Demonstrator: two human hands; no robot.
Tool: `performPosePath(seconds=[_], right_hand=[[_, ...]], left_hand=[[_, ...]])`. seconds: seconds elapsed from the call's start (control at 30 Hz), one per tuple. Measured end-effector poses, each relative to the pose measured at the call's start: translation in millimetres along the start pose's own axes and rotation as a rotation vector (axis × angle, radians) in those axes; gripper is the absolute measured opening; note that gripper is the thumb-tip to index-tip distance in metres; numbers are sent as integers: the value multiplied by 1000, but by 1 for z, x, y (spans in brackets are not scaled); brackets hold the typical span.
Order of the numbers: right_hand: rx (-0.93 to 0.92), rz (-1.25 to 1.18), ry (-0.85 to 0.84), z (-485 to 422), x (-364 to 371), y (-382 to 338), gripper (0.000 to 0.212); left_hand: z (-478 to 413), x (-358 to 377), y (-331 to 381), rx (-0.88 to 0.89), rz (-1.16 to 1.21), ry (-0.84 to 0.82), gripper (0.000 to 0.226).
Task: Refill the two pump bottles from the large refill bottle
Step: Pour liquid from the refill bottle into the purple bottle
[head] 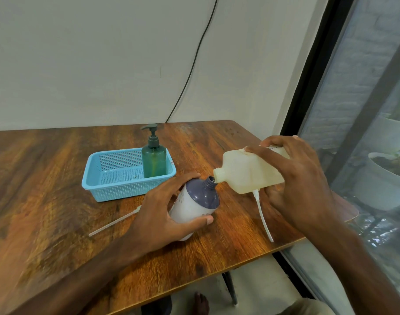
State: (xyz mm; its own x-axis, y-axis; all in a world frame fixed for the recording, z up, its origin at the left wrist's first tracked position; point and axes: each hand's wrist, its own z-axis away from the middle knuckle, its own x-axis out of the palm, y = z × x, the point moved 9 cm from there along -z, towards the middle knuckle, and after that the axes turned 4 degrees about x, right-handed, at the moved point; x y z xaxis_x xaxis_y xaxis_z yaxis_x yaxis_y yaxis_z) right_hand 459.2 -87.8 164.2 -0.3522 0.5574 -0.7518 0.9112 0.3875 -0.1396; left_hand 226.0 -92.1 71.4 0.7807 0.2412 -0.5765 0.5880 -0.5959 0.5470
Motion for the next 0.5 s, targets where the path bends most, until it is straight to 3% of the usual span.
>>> performPosePath(seconds=[0.5], right_hand=[[-26,24,2,-3,-2,-4,91]], left_hand=[[0,1,0,1,12,2,88]])
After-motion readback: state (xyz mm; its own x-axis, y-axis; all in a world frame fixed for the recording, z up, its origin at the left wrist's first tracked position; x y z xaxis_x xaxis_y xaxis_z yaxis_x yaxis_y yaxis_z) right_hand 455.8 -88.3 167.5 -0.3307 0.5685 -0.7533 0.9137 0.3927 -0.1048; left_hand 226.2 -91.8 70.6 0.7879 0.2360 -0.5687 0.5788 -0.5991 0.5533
